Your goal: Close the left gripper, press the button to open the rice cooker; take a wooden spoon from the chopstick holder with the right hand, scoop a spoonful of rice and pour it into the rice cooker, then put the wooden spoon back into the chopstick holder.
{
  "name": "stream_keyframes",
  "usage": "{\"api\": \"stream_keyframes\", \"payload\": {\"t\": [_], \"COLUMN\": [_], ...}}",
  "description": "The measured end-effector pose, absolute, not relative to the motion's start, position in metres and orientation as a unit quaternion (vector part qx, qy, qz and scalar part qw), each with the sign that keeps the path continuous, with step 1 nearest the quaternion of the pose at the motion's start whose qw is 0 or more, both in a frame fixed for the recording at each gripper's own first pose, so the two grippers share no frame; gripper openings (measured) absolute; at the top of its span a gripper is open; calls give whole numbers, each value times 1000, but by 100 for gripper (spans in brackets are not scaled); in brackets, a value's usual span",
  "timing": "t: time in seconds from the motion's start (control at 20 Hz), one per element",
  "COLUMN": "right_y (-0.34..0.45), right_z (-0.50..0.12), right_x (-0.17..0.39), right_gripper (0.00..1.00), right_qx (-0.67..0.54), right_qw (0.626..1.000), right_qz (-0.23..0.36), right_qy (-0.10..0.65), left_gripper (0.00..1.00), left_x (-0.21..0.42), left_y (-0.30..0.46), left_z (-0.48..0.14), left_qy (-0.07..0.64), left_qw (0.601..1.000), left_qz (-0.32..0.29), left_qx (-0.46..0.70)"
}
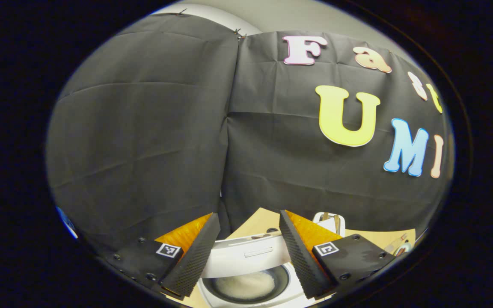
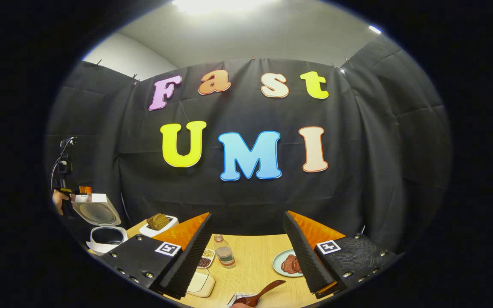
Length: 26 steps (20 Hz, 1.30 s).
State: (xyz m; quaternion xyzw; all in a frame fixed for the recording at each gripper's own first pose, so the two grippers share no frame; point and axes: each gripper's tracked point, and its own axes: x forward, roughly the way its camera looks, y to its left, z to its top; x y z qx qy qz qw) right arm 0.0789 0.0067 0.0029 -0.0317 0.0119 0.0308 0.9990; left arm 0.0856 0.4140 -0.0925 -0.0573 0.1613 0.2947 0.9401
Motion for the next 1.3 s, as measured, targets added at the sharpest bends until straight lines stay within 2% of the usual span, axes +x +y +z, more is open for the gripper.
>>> {"api": "stream_keyframes", "payload": {"t": [0.45, 0.55, 0.6, 0.7, 0.8, 0.9, 0.95, 1.0, 1.3], "right_y": [10, 13, 14, 16, 17, 18, 18, 17, 16], "right_z": [5, 7, 6, 5, 5, 5, 5, 5, 3], "right_x": [71, 71, 71, 71, 71, 70, 70, 70, 68], "right_gripper": [99, 99, 99, 99, 99, 99, 99, 99, 99], "right_qx": [-44, -46, -46, -47, -48, -50, -50, -51, -48], "right_qw": [999, 998, 998, 998, 998, 998, 998, 998, 998], "right_qz": [31, 33, 34, 37, 38, 38, 37, 36, 31], "right_qy": [3, 1, 1, 3, 4, 4, 4, 4, 9], "left_gripper": [96, 93, 96, 96, 93, 97, 92, 95, 96], "left_x": [49, 44, 42, 40, 36, 35, 36, 37, 34], "left_y": [368, 362, 359, 351, 347, 348, 347, 346, 340], "left_z": [-136, -147, -151, -164, -181, -194, -195, -196, -219], "left_qy": [151, 157, 161, 173, 193, 205, 207, 209, 241], "left_qw": [948, 948, 947, 947, 943, 940, 941, 941, 935], "left_qz": [277, 274, 271, 265, 260, 260, 258, 257, 250], "left_qx": [-46, -51, -53, -63, -80, -79, -71, -67, -67]}}
